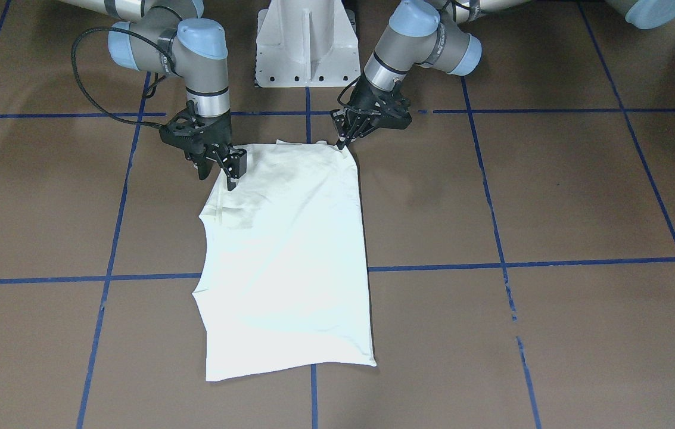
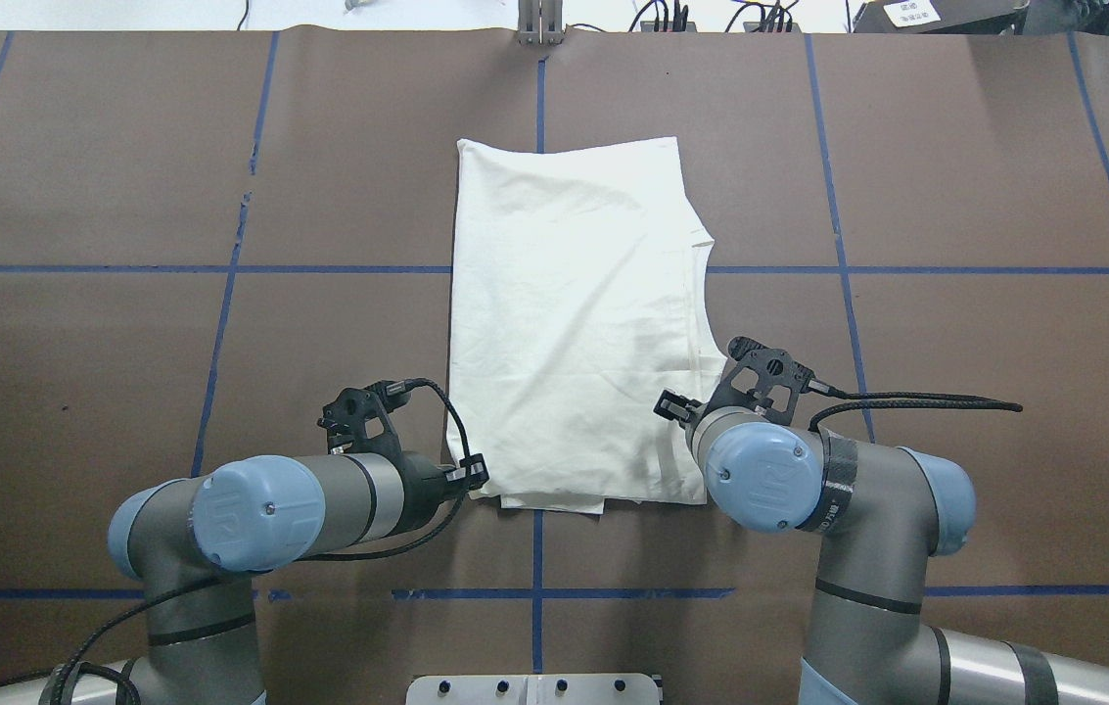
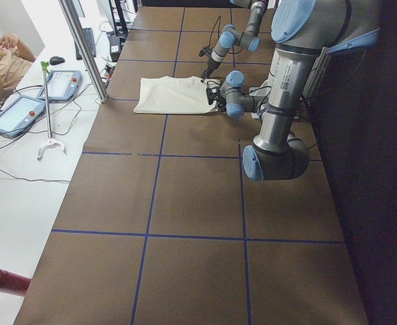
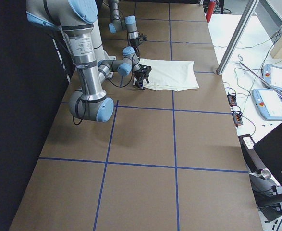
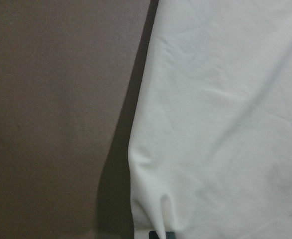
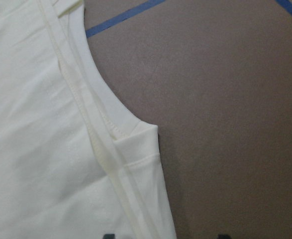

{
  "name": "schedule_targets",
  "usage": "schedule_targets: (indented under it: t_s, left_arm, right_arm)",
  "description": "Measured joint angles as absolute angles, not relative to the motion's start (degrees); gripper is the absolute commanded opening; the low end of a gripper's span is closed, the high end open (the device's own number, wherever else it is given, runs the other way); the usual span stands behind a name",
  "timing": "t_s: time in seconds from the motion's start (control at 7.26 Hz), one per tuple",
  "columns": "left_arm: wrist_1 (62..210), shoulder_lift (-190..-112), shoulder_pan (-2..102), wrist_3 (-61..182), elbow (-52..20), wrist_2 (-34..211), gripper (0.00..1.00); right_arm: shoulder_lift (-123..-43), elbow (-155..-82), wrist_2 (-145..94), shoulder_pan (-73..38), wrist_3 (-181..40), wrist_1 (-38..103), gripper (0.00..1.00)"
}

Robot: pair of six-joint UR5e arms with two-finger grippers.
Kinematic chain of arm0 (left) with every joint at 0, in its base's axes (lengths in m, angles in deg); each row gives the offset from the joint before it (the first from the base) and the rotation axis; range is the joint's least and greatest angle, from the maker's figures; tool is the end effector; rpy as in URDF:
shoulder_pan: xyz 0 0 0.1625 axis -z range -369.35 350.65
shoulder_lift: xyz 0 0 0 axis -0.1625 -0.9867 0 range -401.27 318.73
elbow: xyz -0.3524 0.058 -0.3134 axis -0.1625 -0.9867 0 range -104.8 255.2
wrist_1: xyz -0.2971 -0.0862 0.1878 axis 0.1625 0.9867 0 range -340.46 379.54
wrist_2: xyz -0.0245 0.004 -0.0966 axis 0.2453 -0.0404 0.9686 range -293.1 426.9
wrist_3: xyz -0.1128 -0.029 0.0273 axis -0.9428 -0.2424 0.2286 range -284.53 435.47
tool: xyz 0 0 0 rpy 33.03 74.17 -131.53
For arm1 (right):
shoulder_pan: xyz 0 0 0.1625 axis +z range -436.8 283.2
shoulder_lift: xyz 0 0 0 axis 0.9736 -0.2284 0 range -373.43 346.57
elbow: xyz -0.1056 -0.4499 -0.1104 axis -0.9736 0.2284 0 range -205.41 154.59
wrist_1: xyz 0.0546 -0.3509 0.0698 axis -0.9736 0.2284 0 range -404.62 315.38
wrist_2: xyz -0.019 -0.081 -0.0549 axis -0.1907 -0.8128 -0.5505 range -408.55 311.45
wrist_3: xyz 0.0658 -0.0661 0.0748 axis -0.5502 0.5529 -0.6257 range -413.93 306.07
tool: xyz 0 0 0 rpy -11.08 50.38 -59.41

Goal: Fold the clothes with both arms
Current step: 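Raise the right gripper off the shirt corner while the left holds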

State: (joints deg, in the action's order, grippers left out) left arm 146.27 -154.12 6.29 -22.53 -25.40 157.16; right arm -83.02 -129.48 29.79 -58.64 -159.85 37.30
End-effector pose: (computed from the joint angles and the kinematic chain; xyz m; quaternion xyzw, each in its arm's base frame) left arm 0.5531 -0.2928 0.3616 0.0364 0.5737 -0.1663 0.8012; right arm -0.5169 -0.3352 0.4361 0.1017 -0.3592 0.3069 0.8755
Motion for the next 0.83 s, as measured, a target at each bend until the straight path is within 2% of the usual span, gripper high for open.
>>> schedule_targets:
  t_s: [0.41, 0.55, 0.69, 0.83]
  left_arm:
    - [146.35, -154.12, 6.29, -22.53, -25.35, 157.16, 0.00]
    - [146.36, -154.12, 6.30, -22.53, -25.35, 157.16, 0.00]
    - [146.36, -154.12, 6.29, -22.53, -25.36, 157.16, 0.00]
    - [146.36, -154.12, 6.30, -22.52, -25.39, 157.16, 0.00]
  right_arm:
    - [-81.97, -129.42, 29.69, -58.69, -160.12, 37.46, 0.48]
    - [-81.87, -129.40, 29.68, -58.76, -160.30, 37.45, 0.47]
    - [-81.84, -129.39, 29.67, -58.80, -160.44, 37.41, 0.33]
    - [-81.82, -129.40, 29.67, -58.83, -160.52, 37.37, 0.03]
